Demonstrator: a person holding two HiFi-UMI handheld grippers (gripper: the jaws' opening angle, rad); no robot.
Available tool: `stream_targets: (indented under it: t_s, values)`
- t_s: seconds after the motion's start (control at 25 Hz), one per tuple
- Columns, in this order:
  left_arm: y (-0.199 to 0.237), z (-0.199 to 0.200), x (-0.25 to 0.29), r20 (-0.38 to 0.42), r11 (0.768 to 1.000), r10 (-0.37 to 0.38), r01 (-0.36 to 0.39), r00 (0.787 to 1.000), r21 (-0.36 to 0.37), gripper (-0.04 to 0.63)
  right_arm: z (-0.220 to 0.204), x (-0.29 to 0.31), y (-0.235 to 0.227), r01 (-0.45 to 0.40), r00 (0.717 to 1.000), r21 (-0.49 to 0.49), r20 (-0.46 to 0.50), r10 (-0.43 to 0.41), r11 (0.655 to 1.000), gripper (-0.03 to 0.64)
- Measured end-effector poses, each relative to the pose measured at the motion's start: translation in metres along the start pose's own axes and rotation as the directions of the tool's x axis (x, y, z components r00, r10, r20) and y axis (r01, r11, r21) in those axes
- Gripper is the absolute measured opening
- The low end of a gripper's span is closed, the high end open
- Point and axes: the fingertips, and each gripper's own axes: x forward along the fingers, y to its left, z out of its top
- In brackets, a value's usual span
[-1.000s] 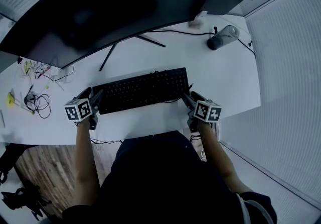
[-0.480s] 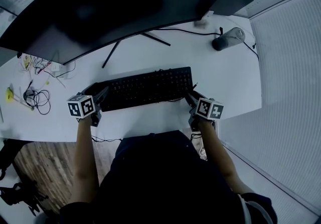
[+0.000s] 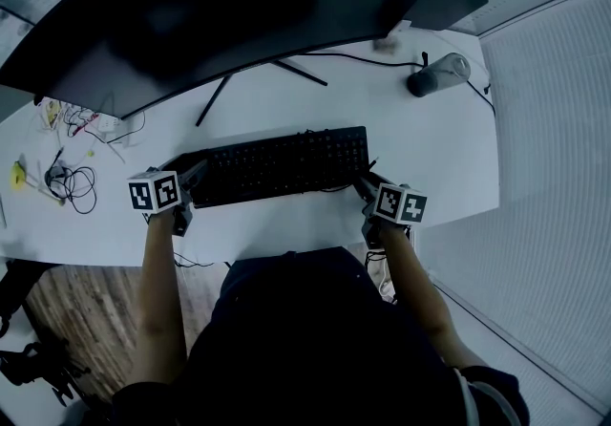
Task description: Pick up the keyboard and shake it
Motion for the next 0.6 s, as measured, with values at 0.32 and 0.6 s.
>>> stream_targets:
  t_s: [0.32, 0.6]
  values:
    - [-0.007, -0.004, -0.004, 0.071, 0.997, -0.017, 0.022, 0.997, -0.068, 0.291, 0.014, -0.007, -0.003, 0.008, 0.999, -0.055, 0.048, -0.005, 0.998, 0.206]
    - [-0.032, 0.024, -0.028, 0.291, 0.996, -0.064, 0.080, 0.955, -0.044, 0.284, 0.059, -0.046, 0.017, 0.016, 0.979, -0.174, 0.204, 0.020, 0.985, 0.204]
